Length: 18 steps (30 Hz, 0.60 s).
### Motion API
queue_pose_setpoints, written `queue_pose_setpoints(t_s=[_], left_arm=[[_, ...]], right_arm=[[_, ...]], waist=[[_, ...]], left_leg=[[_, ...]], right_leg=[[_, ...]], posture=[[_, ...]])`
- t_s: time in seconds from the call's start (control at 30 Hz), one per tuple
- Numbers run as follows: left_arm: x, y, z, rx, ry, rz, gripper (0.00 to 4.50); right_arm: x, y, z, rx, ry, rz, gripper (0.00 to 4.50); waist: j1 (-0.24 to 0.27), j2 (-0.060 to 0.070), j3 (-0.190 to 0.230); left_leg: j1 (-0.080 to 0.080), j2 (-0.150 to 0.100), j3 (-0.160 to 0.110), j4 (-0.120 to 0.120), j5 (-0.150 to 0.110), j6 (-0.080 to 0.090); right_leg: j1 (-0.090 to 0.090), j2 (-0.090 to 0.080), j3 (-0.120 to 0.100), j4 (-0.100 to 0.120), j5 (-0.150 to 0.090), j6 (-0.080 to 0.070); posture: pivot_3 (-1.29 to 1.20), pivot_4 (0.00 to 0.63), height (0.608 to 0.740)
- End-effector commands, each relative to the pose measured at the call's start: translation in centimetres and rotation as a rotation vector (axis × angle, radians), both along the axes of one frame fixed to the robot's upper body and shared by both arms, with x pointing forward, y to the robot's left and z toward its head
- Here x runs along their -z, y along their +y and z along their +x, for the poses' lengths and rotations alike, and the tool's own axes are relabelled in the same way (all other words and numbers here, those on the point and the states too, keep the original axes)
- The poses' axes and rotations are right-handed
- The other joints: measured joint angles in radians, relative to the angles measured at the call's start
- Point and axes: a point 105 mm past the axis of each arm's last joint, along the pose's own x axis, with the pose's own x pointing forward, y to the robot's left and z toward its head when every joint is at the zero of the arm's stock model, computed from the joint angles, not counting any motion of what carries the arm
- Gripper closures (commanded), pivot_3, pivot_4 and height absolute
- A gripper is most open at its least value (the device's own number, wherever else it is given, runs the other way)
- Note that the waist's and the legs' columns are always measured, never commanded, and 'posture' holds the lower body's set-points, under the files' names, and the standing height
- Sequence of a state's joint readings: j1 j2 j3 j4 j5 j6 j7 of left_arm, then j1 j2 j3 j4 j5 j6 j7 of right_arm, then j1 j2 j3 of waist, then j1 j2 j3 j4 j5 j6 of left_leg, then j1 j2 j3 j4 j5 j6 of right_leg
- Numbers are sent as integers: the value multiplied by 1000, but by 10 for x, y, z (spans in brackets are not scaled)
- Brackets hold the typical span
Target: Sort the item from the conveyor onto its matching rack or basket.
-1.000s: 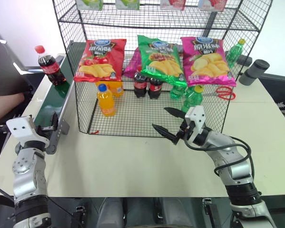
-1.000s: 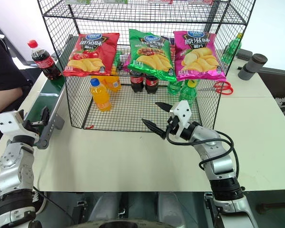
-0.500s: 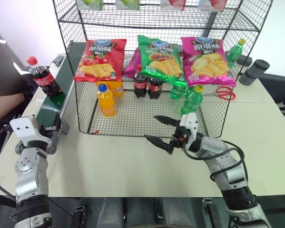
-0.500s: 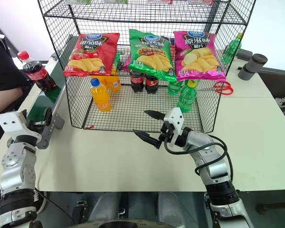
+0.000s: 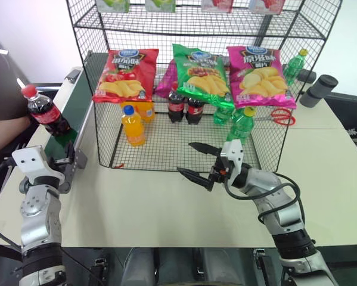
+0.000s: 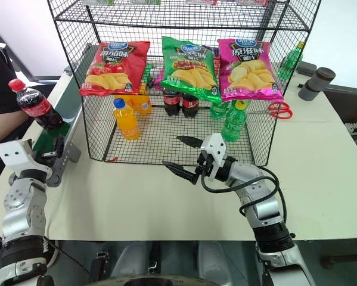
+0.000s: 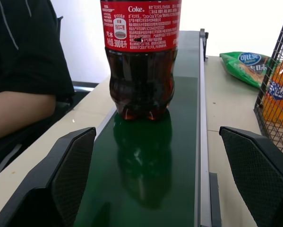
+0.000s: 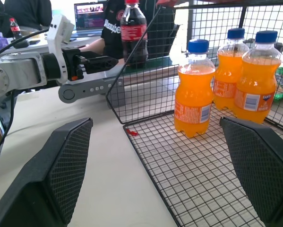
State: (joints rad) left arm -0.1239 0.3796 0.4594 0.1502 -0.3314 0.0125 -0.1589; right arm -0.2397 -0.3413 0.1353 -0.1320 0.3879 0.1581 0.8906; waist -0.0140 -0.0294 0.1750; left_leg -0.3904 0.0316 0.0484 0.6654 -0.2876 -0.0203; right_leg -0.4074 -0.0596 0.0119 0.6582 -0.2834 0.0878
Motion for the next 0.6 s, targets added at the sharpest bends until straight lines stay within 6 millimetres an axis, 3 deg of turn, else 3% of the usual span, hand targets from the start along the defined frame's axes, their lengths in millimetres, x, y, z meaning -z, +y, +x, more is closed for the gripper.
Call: queue_pose_setpoints(t_s=[0.03,0.33,0.6], left_arm=[[-11,13,-7,-71,-58,12,0],[-9,32,-16,-184,-76,27,0],[-9,28,-16,-149,-98,17,0]], right_arm=[[-7,4,-3,-12,-45,9,15],[-3,6,-5,-16,-39,-13,15],[-3,10,-7,-32,-35,-9,15]], waist=[[0,0,0],[0,0,0],[0,0,0]], left_leg=[[0,0,0,0,0,0],[0,0,0,0,0,0],[0,0,0,0,0,0]], right_leg=[[0,0,0,0,0,0],[0,0,0,0,0,0],[0,0,0,0,0,0]], posture=[[0,150,740],[0,150,740],[0,150,740]])
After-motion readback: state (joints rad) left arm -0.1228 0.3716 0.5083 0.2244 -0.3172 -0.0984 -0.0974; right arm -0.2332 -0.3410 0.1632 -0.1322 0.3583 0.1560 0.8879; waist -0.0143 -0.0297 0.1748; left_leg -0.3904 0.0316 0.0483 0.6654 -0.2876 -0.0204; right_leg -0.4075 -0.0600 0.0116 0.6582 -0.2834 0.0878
